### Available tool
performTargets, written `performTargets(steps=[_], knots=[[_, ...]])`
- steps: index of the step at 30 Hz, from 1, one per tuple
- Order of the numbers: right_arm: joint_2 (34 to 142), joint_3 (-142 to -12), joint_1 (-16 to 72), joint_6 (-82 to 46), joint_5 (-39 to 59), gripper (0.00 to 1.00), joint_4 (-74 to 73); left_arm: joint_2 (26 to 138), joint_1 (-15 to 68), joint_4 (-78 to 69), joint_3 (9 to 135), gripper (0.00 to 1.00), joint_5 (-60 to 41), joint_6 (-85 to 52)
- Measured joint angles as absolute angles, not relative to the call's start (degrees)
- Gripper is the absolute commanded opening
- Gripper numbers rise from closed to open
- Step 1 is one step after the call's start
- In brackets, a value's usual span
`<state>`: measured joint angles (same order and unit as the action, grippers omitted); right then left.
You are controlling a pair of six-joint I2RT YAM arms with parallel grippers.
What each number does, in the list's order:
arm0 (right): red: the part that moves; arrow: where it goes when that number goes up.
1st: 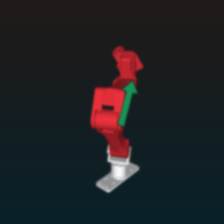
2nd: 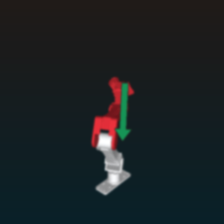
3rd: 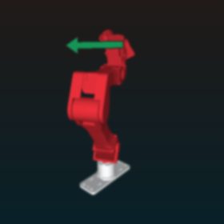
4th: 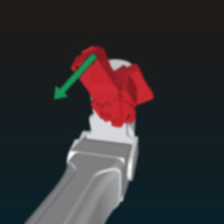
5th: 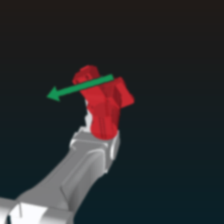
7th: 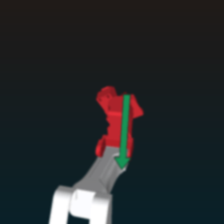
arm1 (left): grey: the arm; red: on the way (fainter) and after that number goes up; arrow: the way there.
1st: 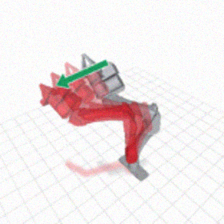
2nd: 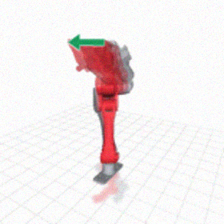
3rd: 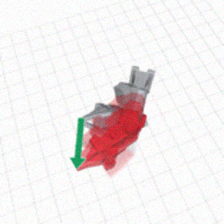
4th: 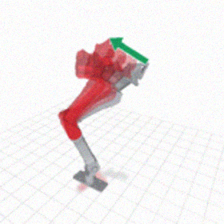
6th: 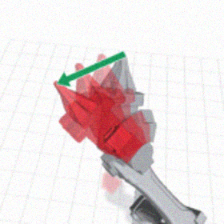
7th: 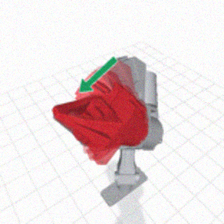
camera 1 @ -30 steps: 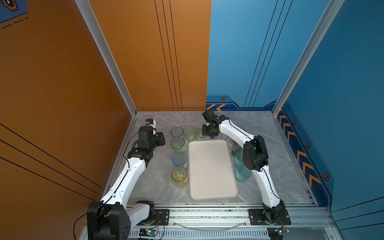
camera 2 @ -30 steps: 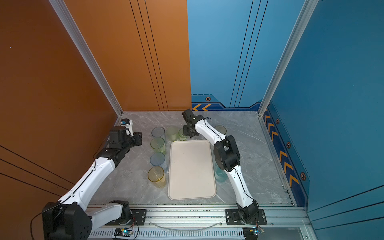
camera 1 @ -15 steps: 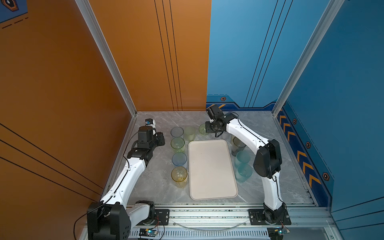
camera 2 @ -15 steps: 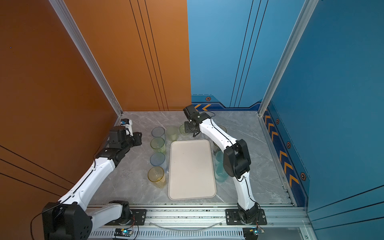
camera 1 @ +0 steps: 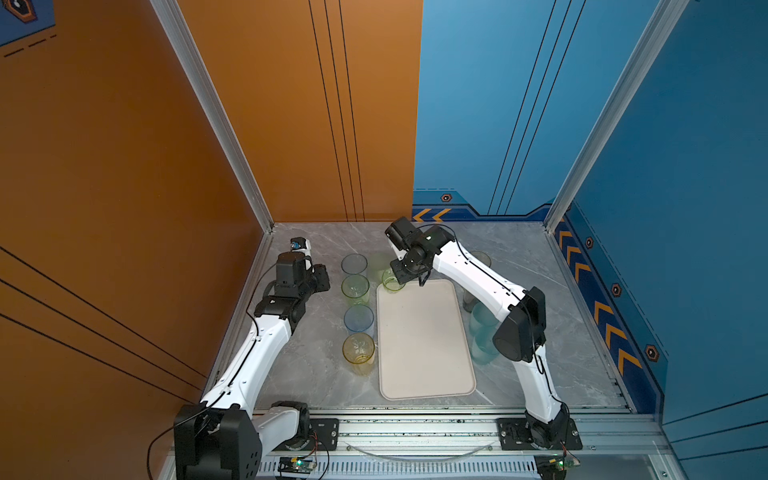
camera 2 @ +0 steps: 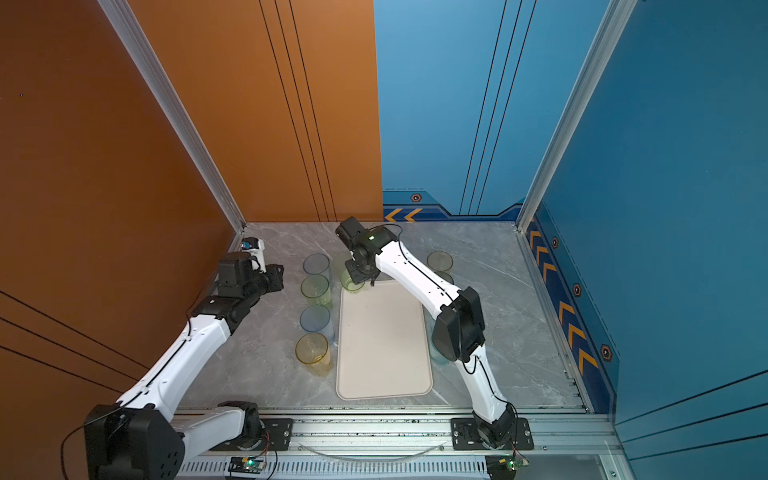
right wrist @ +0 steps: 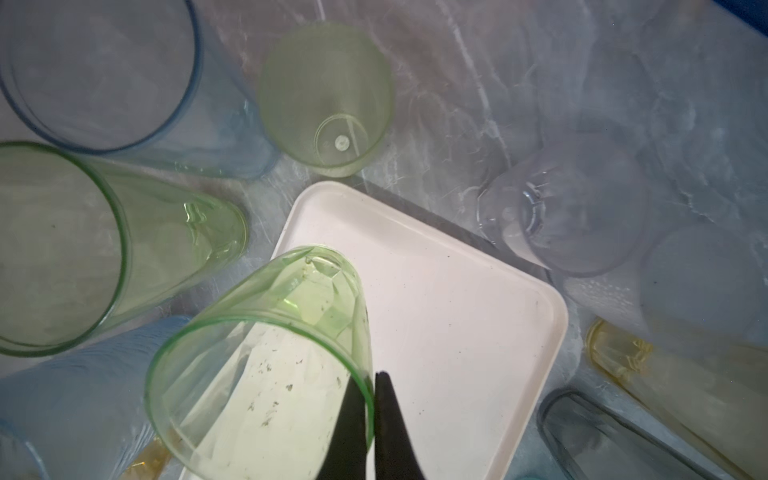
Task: Place the glasses into the tray
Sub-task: 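Grasp the small green cup with the right gripper and carry it over the tray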
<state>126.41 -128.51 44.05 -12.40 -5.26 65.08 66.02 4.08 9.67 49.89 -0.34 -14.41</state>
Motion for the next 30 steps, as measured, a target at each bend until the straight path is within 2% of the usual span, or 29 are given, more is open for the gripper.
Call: performTargets(steps=[19, 30], knots=[[138.6, -138.8, 44.2, -10.5, -7.3, 0.00, 69.1, 66.1, 4.1, 9.7, 49.9, 0.34, -0.6, -14.4], [139.3, -139.3, 42.7, -10.5, -6.1, 0.00, 69.1, 66.4, 4.0, 9.7, 49.9, 0.34, -0.6, -14.0]])
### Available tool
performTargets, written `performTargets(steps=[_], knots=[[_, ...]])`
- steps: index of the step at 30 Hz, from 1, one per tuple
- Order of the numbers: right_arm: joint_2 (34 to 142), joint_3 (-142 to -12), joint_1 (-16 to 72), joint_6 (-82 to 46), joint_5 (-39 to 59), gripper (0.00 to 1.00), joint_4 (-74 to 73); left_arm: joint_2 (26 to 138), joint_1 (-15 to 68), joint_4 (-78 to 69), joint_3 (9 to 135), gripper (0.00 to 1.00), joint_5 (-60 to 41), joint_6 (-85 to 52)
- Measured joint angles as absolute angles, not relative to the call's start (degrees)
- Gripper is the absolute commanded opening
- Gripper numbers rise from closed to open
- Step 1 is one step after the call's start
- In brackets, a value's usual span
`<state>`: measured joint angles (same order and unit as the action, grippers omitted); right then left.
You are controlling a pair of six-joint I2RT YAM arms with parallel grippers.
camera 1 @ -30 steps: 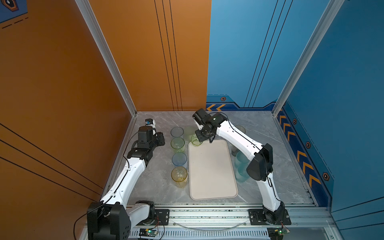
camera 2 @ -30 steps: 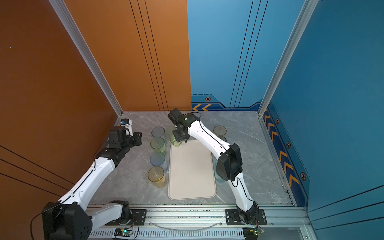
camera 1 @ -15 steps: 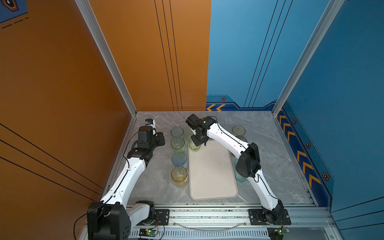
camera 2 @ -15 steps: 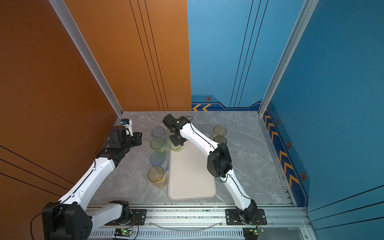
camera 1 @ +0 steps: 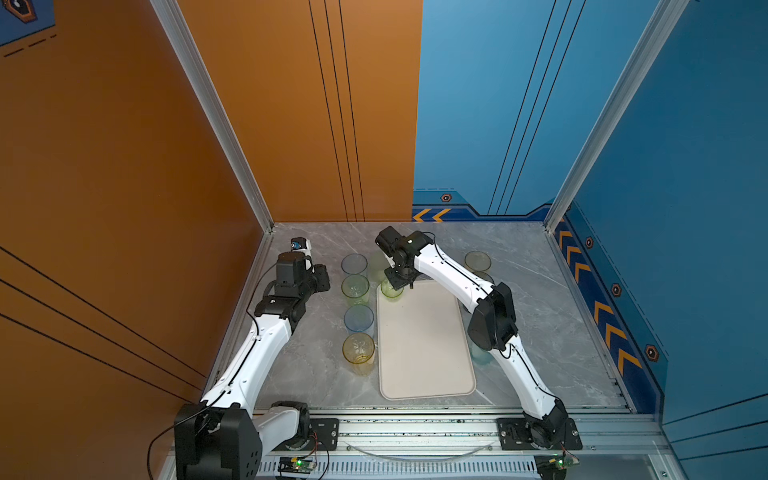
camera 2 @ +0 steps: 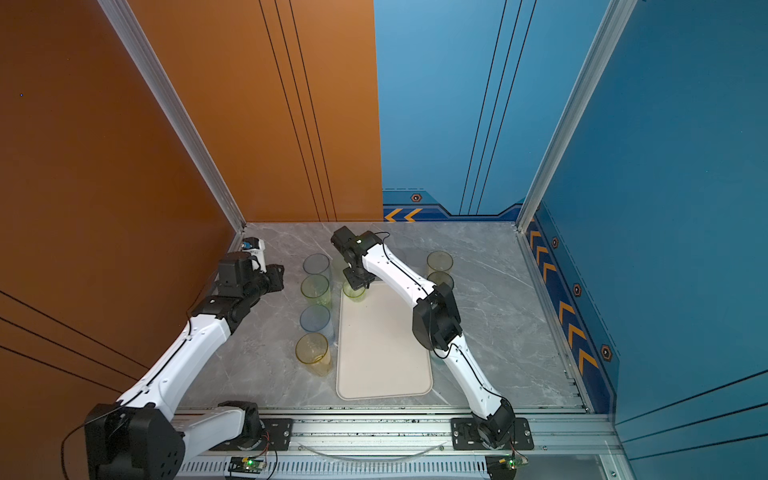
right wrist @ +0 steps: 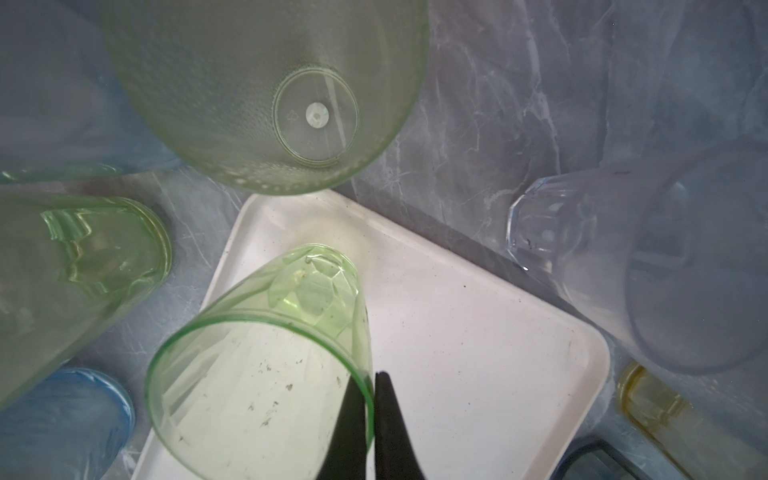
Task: Place the glasses into the tray
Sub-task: 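Grasp the small green cup with the right gripper and carry it over the tray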
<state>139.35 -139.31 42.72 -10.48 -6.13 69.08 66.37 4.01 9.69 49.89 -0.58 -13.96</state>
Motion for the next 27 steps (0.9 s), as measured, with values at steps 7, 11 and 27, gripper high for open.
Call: performTargets(steps=[7, 11, 27], knots=[[139.3, -139.3, 42.7, -10.5, -4.2, 0.00, 69.1, 66.5, 4.0, 9.7, 49.9, 0.34, -0.7, -13.9], [139.4, -139.3, 42.7, -10.5, -3.6, 0.00, 69.1, 66.5, 4.0, 9.7, 49.9, 0.34, -0.7, -13.8], [141.0, -139.5, 42.4, -10.5, -3.0, 0.04, 69.1, 66.5, 4.0, 9.7, 49.9, 0.35, -0.7, -13.8]])
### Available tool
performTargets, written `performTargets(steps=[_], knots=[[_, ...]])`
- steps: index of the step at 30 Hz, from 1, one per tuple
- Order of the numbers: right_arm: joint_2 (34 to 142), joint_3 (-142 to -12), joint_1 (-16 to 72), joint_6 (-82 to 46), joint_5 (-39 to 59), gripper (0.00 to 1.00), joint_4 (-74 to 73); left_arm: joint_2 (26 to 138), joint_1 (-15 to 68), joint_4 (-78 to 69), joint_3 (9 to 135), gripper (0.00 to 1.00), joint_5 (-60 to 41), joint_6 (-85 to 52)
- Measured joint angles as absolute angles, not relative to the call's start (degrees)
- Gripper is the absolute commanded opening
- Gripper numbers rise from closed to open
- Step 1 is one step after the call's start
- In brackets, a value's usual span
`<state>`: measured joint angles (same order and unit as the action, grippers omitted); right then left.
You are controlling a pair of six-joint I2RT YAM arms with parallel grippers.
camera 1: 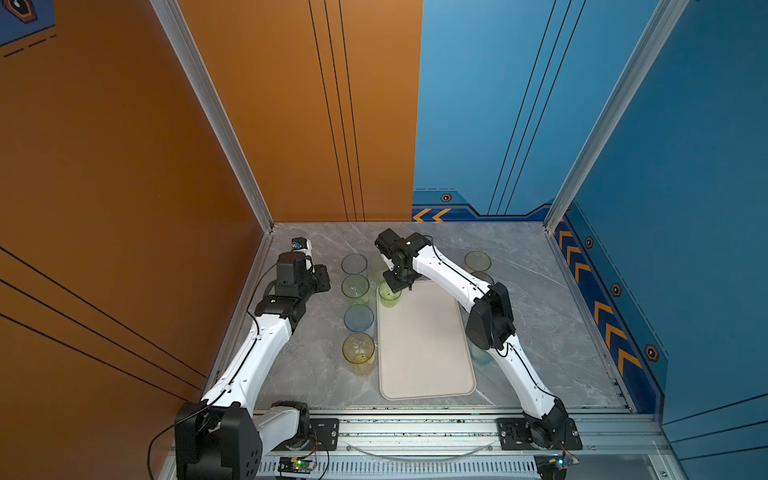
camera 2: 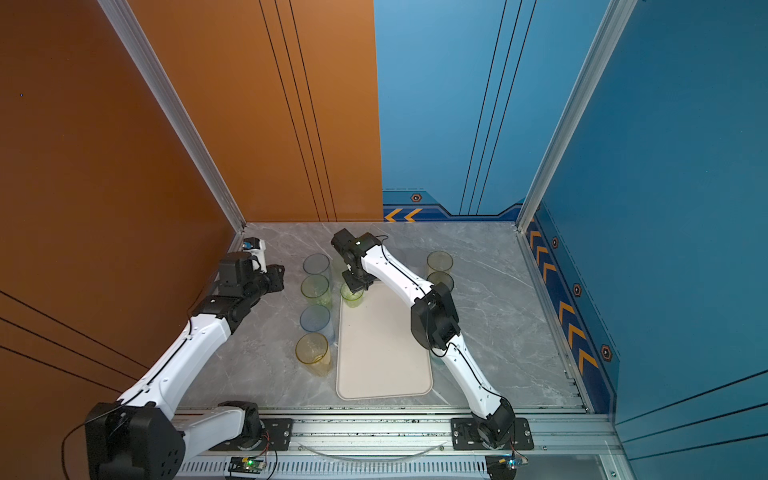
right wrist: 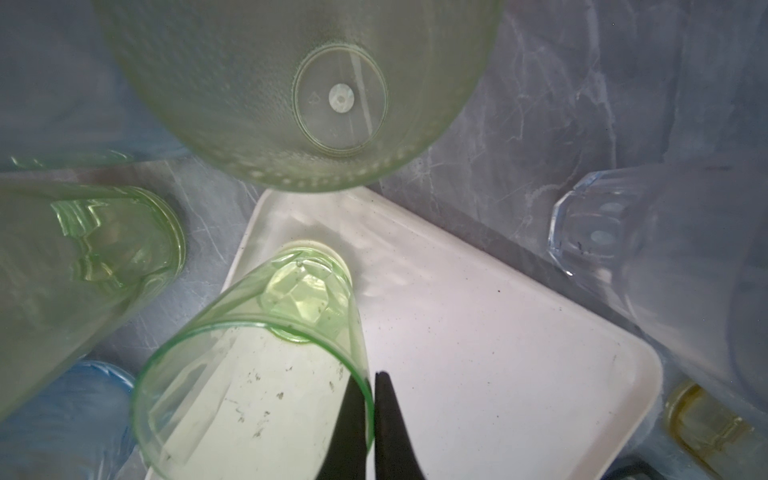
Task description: Place the glasses into the tray
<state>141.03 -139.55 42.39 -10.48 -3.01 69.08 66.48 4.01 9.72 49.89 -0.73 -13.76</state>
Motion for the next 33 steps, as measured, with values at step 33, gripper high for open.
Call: performTargets(steps=[33], knots=[[137.3, -140.2, 37.4, -11.2, 4.2, 0.27, 65.6, 66.5, 4.0, 9.7, 49.9, 0.36, -0.7, -13.3]])
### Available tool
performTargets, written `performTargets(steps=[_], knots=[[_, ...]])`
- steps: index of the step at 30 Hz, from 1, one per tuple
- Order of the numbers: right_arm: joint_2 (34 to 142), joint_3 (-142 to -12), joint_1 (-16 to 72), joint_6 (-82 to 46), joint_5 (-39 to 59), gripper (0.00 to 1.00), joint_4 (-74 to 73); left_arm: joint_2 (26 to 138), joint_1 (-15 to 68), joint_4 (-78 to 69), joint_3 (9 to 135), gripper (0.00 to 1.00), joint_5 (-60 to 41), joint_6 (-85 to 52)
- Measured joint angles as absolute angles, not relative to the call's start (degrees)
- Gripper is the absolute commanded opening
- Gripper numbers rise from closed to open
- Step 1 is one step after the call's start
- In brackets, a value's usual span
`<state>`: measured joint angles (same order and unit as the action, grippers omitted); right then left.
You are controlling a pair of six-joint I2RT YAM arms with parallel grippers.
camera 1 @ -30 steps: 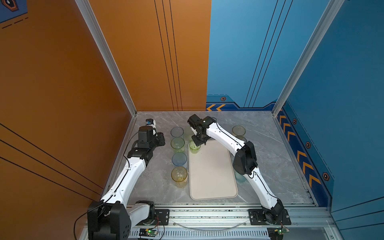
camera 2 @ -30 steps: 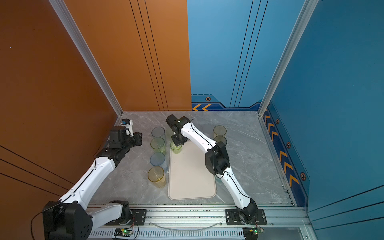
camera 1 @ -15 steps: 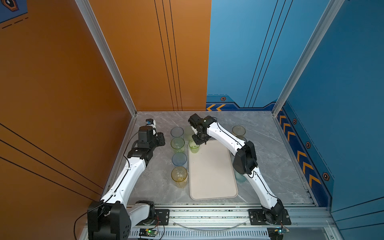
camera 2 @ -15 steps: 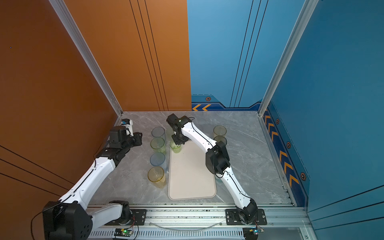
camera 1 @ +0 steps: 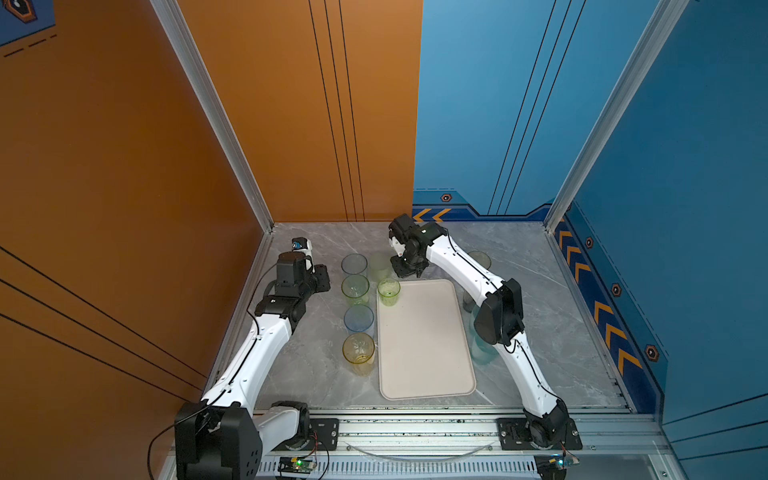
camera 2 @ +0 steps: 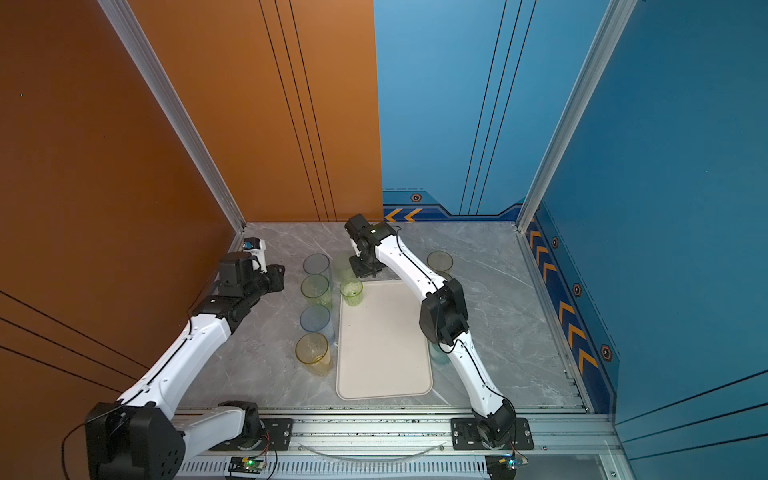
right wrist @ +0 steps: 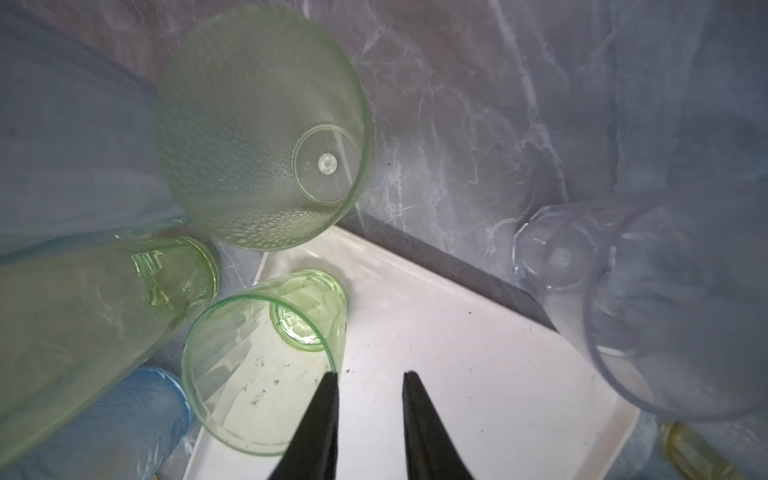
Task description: Place the glasses into the tray
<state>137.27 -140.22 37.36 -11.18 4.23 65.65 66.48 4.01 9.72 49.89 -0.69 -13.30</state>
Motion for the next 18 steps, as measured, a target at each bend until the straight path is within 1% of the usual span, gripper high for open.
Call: performTargets(steps=[4, 18], knots=[[135.8, -140.4, 36.8, -12.0, 4.8, 0.27, 64.0, 66.5, 4.0, 9.8, 49.9, 0.36, -0.5, -13.1], [136.0, -140.4, 36.1, -17.5, 6.0, 0.27, 55.9, 66.5, 6.2, 12.6, 51.4, 0.36, 3.2, -11.4]])
